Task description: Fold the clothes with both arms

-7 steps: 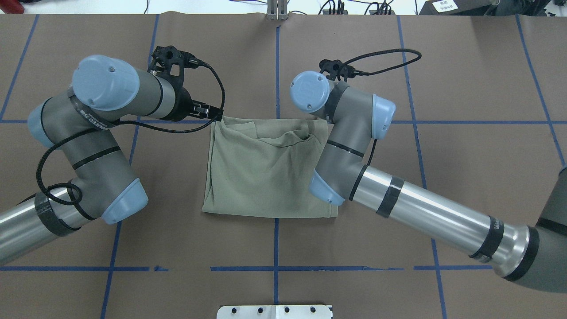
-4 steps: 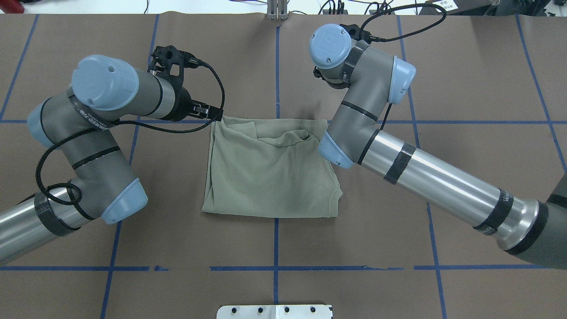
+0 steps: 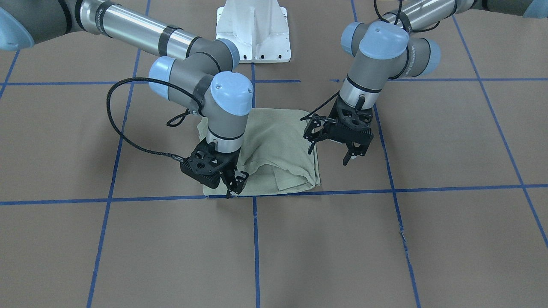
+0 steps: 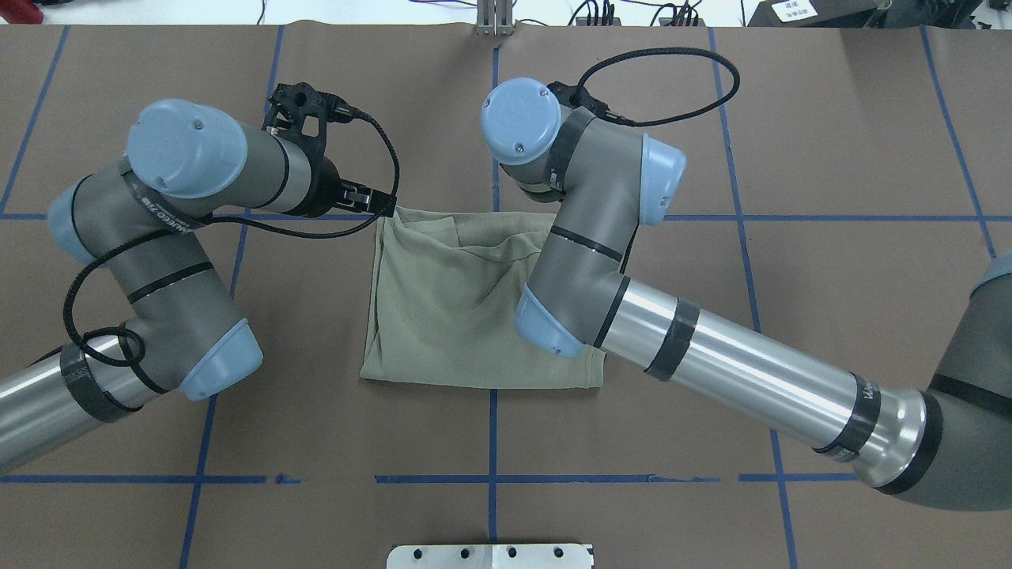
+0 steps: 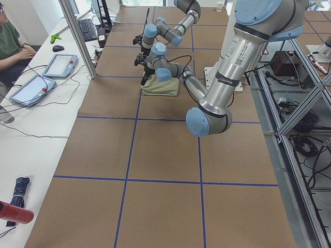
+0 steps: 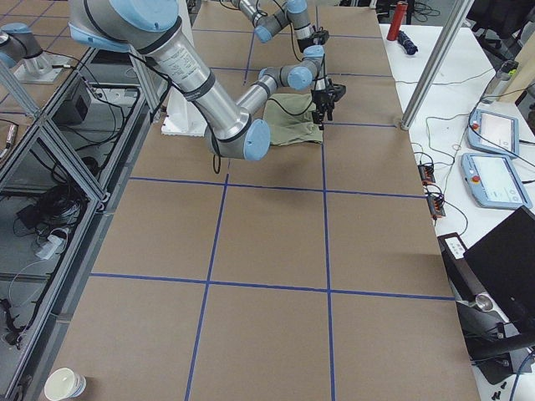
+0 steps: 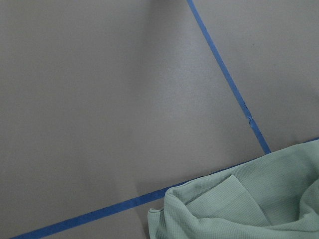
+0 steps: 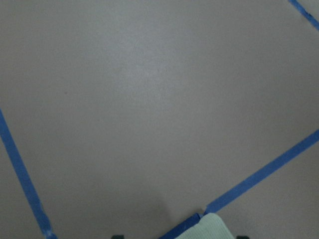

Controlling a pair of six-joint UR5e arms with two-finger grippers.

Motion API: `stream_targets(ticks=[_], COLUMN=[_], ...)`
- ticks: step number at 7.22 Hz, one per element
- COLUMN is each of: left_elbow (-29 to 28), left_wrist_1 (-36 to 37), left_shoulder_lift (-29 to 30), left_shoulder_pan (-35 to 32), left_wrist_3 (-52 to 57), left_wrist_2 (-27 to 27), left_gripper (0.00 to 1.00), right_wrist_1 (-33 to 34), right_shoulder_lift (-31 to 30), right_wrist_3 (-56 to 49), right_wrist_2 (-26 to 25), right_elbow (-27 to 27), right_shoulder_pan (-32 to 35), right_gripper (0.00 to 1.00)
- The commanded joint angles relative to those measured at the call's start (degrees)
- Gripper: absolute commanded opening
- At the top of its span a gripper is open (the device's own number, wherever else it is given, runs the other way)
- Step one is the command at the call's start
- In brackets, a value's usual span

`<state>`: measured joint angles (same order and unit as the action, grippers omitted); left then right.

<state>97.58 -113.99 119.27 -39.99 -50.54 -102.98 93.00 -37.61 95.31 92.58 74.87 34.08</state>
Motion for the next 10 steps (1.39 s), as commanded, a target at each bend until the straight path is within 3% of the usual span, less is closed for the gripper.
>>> stream_targets(ticks=[1,3,4,5,6,10], left_elbow=[0.0,0.0,0.0,0.0,0.0,0.0], left_wrist_1=[0.0,-0.1,-0.1,-0.1,-0.1,-1.8], left_shoulder_lift=[0.0,0.0,0.0,0.0,0.0,-0.8], left_shoulder_pan=[0.0,0.0,0.1,0.2,0.2,0.2], left_wrist_3=[-0.2,-0.8,-0.8,-0.9,-0.9,-0.8], left_wrist_2=[0.1,0.0,0.1,0.0,0.0,0.1], left_gripper=[1.0,1.0,1.0,1.0,1.0,1.0], right_wrist_1=[0.4,1.7,2.4,2.4,2.4,2.1], right_shoulder_lift=[-0.3,-0.4,-0.3,-0.3,-0.1,0.3], right_wrist_3=[2.2,2.3,2.3,2.3,2.3,1.8], right_wrist_2=[-2.0,-2.1,-2.1,-2.1,-2.1,-3.2], right_elbow=[-0.2,-0.2,-0.1,-0.2,-0.2,-0.3], right_shoulder_pan=[-3.8,-4.3,-4.3,-4.3,-4.3,-3.2], right_gripper=[0.7,0.66,0.51,0.21,0.0,0.0])
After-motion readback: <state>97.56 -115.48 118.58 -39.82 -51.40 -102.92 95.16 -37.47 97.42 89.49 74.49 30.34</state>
